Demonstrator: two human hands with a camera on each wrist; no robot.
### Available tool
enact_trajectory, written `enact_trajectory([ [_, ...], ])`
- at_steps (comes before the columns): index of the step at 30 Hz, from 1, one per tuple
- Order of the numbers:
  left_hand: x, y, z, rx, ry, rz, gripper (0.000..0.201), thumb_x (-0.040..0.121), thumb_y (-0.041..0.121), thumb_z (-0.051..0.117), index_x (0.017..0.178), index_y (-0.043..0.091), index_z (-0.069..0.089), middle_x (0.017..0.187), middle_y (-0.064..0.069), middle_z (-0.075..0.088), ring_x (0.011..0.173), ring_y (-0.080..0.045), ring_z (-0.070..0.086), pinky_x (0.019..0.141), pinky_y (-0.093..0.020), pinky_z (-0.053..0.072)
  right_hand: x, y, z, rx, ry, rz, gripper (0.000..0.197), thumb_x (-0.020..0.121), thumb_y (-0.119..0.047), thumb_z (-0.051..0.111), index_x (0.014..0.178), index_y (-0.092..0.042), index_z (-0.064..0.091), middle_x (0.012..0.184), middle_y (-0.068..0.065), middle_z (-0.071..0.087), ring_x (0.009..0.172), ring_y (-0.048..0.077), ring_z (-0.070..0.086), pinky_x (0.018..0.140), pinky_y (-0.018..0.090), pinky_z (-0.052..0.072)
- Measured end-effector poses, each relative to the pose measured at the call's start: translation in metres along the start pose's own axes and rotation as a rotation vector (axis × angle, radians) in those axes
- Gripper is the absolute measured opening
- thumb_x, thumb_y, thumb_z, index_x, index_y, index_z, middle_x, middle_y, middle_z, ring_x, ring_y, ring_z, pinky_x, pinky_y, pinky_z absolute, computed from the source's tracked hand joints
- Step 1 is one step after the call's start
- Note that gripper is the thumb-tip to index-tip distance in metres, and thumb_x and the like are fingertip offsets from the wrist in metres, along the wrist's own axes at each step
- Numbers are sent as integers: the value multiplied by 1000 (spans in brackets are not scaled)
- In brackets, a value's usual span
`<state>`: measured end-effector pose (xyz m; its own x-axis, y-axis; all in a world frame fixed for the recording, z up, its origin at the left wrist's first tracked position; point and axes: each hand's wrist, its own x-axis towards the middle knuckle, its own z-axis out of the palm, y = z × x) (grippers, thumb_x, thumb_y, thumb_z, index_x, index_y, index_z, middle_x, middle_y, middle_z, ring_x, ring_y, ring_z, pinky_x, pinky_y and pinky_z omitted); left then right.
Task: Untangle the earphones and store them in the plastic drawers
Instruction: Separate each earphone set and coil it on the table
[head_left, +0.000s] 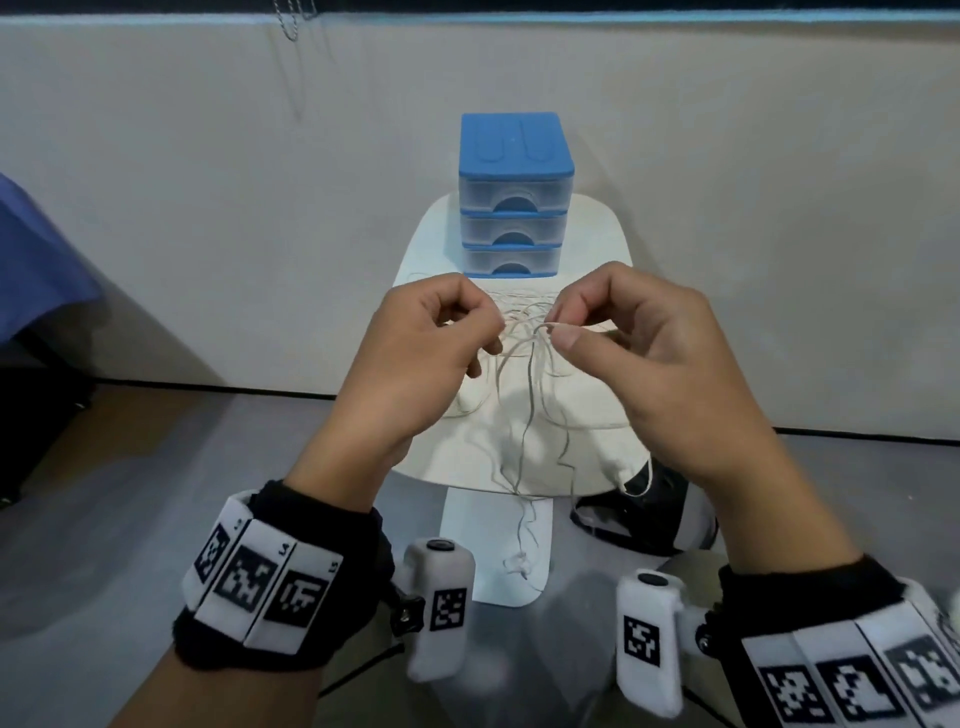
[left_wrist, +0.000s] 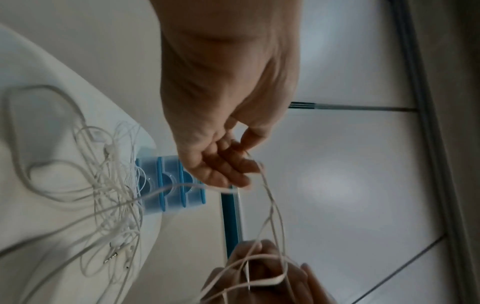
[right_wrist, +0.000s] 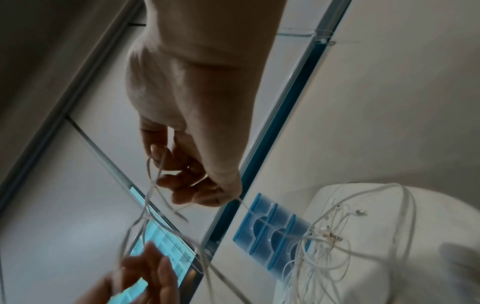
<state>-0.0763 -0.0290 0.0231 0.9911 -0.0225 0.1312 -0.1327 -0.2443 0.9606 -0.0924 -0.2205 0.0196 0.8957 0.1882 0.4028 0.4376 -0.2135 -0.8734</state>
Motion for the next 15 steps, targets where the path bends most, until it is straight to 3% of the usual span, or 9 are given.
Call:
enact_trajectory([
  [2, 3, -4, 1, -49, 36, -40, 20, 94, 4, 58, 76, 11, 62, 73, -1, 72, 61, -7, 59, 55, -14, 41, 1, 1, 0, 225, -41, 90, 7, 89, -12, 59, 82, -11, 60, 92, 10, 65, 85, 22, 55, 76, 31, 42],
  [5, 6, -5, 2, -286, 29, -116, 23, 99, 6, 51, 78, 14, 57, 82, -5, 77, 73, -14, 65, 64, -22, 45, 4, 2, -4, 439, -37, 210, 16, 87, -15, 48, 76, -4, 52, 91, 6, 61, 93, 19, 51, 75, 31, 37],
  [7, 8, -2, 0, -559, 22, -163, 22, 101, 6, 48, 81, 13, 55, 79, -7, 75, 76, -19, 67, 70, -25, 51, 6, 2, -8, 547, -22, 232, 20, 86, -15, 44, 67, -10, 47, 84, 7, 56, 94, 24, 46, 72, 35, 34],
  [9, 8, 2, -3, -771, 20, -216, 23, 102, 9, 46, 81, 13, 53, 66, -3, 63, 69, -18, 67, 74, -29, 57, 7, 1, -12, 628, -9, 239, 24, 86, -16, 46, 62, -14, 48, 79, 9, 54, 93, 28, 44, 72, 36, 34],
  [11, 9, 5, -7, -848, 7, -272, 24, 104, 12, 46, 80, 17, 47, 56, 4, 40, 49, -11, 50, 61, -26, 56, 7, -1, -16, 655, -23, 229, 25, 86, -18, 57, 62, -17, 56, 76, 7, 56, 88, 27, 50, 74, 35, 37],
  [13, 9, 6, -9, -768, -22, -278, 24, 104, 14, 47, 80, 21, 45, 57, 7, 26, 43, -7, 26, 40, -18, 37, 8, -6, -17, 666, -51, 221, 23, 82, -19, 74, 66, -17, 58, 72, 4, 57, 82, 24, 54, 72, 29, 41],
  [15, 8, 4, -7, -594, -77, -229, 23, 105, 14, 48, 82, 21, 48, 59, 7, 24, 44, -6, 17, 35, -17, 19, 10, -13, -17, 644, -53, 244, 28, 82, -20, 78, 66, -16, 56, 63, 2, 53, 72, 23, 49, 66, 25, 41],
])
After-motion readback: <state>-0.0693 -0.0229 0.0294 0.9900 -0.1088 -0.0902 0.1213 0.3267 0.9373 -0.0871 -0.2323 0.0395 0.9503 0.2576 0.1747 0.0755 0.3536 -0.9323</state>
